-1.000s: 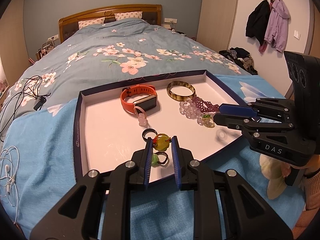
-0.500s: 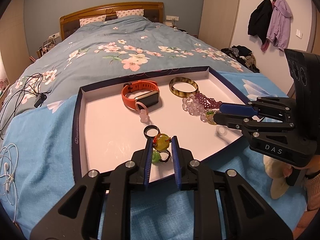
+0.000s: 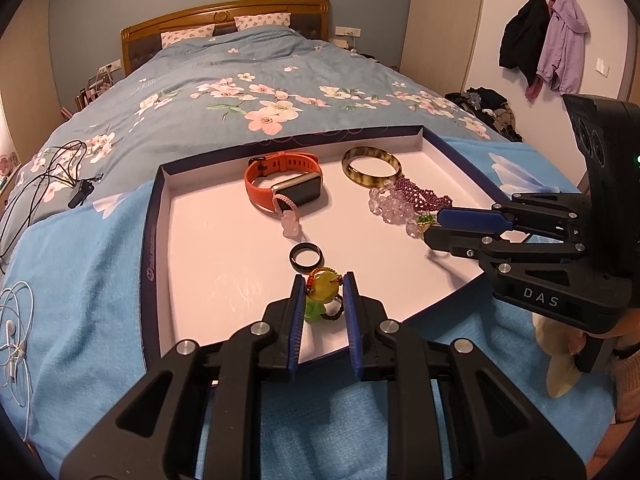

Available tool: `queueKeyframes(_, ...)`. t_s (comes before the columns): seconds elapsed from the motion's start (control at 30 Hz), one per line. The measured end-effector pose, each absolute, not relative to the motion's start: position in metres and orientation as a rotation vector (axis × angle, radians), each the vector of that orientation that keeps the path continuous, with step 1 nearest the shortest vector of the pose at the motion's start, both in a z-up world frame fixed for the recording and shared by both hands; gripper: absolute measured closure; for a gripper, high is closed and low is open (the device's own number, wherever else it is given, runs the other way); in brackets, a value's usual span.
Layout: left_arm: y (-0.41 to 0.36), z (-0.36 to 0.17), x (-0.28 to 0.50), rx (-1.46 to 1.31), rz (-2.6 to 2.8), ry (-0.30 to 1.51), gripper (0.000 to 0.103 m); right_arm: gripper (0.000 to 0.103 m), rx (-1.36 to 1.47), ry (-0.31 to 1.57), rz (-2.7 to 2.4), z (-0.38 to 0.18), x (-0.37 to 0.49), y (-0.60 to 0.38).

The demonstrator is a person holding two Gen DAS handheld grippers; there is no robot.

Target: Organize jewelry

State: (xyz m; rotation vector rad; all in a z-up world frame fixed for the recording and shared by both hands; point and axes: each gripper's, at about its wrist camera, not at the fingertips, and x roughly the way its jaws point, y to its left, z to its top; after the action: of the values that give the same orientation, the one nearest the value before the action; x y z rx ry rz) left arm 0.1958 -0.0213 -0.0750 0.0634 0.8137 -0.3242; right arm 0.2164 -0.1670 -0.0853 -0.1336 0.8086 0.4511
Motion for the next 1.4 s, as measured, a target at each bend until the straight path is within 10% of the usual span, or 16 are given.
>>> queueKeyframes(0.53, -0.020, -0.078, 0.196, 0.058, -0.308, 0.816, 0.081, 0.077, -0.113, 0.802, 0.446, -0.084, 0.214, -0.169)
queueKeyframes(1.4, -0.006, -0.050, 0.149, 0.048, -0.227, 0.683, 0.022, 0.029, -0.026, 0.709, 0.431, -0.064, 0.172, -0.185)
